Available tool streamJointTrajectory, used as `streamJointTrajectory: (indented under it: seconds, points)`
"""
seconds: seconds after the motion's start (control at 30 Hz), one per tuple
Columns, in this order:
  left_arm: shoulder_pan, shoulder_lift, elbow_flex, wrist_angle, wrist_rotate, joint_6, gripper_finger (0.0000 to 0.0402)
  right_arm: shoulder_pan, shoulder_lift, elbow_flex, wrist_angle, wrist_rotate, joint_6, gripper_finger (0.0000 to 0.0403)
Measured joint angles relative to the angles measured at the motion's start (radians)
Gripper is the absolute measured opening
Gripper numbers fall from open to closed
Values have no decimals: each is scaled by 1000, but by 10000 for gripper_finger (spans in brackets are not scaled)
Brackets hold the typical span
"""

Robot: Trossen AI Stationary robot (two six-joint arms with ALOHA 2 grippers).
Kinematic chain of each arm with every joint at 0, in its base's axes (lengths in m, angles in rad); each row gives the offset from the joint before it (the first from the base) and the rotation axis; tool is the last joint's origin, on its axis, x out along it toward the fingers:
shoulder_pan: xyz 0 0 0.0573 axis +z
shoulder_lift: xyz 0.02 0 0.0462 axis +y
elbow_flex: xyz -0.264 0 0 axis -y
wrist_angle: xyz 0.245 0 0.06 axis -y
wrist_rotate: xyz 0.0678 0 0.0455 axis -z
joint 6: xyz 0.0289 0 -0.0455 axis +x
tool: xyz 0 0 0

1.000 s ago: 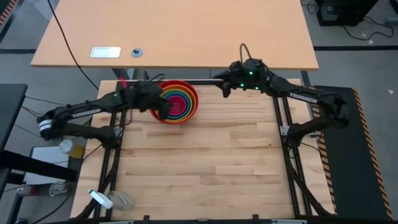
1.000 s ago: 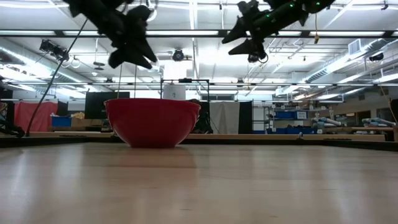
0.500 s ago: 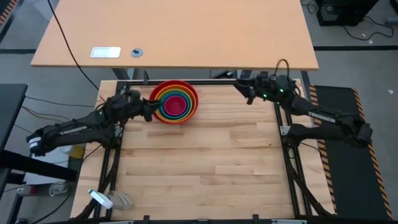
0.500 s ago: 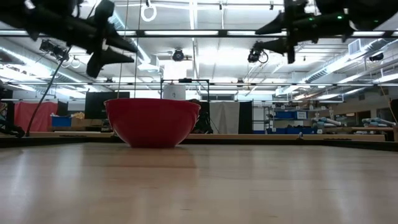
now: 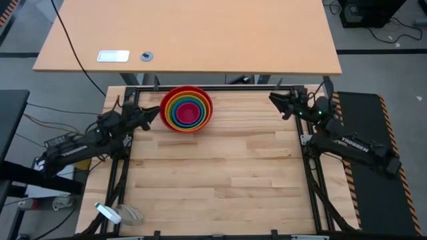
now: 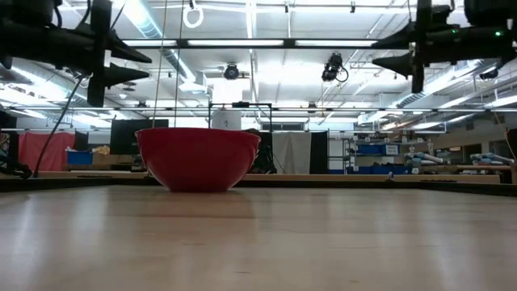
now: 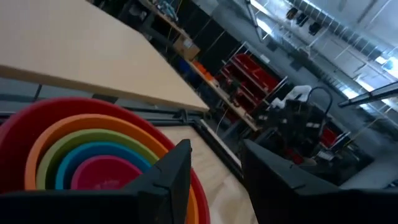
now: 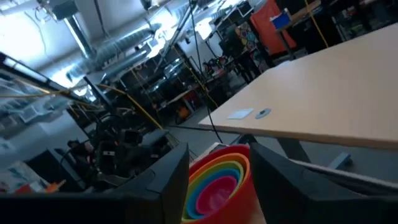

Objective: Nest bowls inside each other
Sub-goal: Return to Home Position

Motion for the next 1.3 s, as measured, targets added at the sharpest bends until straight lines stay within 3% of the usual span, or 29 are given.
streamJointTrajectory:
  seconds: [0.5,0.73,1.07,1.3]
  points:
    - [-122,-37,-5,-39,-95,64,139,3,-202,-174,58,-3,118,141]
    - [-155,-38,-153,177,-95,30,87,3,-286,-277,123,-43,210,124]
    - [-164,-39,-183,110,-95,1,7,-7,-357,-289,-5,-95,192,102]
    - [-179,-38,-213,128,-94,-35,6,-8,-358,-289,-102,-79,190,99]
